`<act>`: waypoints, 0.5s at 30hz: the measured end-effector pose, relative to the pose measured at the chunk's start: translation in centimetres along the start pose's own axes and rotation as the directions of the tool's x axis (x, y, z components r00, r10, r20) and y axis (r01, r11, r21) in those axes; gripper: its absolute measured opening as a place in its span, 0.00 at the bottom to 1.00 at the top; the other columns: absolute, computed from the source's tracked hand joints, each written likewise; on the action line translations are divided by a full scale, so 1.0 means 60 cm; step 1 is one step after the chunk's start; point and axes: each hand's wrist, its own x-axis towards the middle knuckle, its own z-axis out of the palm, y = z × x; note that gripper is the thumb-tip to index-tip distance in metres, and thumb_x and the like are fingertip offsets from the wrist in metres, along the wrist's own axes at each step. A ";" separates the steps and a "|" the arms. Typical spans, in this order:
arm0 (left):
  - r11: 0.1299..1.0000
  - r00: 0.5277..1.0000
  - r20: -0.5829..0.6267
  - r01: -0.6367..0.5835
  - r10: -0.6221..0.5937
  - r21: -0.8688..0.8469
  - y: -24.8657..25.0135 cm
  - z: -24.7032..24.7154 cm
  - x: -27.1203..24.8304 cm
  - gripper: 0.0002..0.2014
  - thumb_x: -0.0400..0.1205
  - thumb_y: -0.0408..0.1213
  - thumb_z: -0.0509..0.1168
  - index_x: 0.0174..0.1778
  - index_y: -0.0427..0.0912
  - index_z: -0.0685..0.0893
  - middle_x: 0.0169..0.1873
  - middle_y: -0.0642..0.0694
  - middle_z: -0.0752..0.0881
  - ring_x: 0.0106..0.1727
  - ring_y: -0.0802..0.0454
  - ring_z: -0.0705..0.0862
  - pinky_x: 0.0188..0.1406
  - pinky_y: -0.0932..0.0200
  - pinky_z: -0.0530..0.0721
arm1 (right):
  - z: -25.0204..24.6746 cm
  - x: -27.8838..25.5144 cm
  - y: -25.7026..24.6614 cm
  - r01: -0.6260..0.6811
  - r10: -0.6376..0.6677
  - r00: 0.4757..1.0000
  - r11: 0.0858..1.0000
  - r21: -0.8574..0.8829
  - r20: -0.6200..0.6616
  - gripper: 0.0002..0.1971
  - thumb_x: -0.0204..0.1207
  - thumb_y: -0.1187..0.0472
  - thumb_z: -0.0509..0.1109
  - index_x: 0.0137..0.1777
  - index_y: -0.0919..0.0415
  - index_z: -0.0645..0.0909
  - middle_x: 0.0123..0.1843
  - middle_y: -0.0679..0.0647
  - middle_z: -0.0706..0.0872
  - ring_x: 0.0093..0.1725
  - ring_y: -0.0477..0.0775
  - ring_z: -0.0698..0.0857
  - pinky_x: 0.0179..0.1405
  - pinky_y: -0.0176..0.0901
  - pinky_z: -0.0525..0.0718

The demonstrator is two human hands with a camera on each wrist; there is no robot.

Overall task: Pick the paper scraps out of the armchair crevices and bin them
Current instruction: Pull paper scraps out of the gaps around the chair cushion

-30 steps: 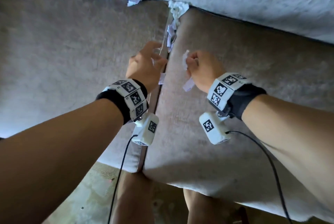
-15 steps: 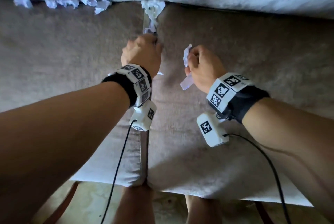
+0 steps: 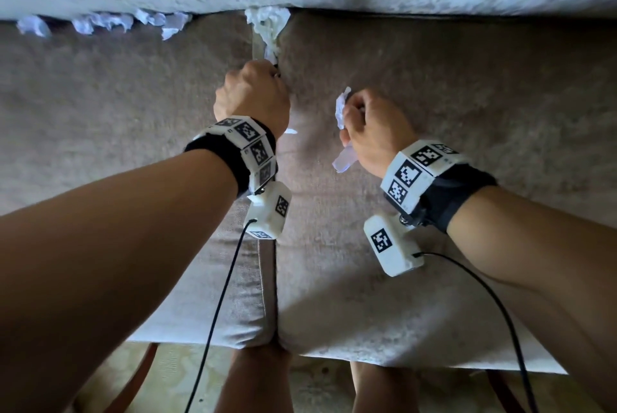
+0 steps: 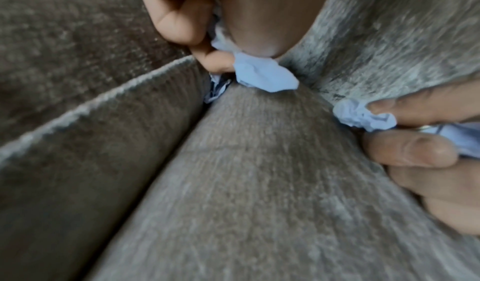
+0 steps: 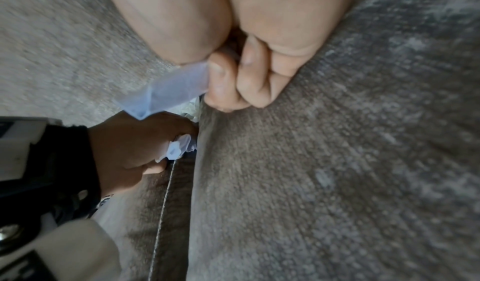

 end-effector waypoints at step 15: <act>0.937 0.998 0.045 0.064 -0.052 -0.342 -0.124 -0.019 -0.075 0.05 0.84 0.44 0.56 0.47 0.46 0.71 0.38 0.45 0.83 0.39 0.41 0.84 0.35 0.47 0.85 | 0.040 -0.001 -0.081 0.106 -0.105 0.994 0.967 -0.232 0.016 0.02 0.81 0.60 0.59 0.48 0.56 0.73 0.37 0.46 0.76 0.35 0.47 0.75 0.22 0.30 0.67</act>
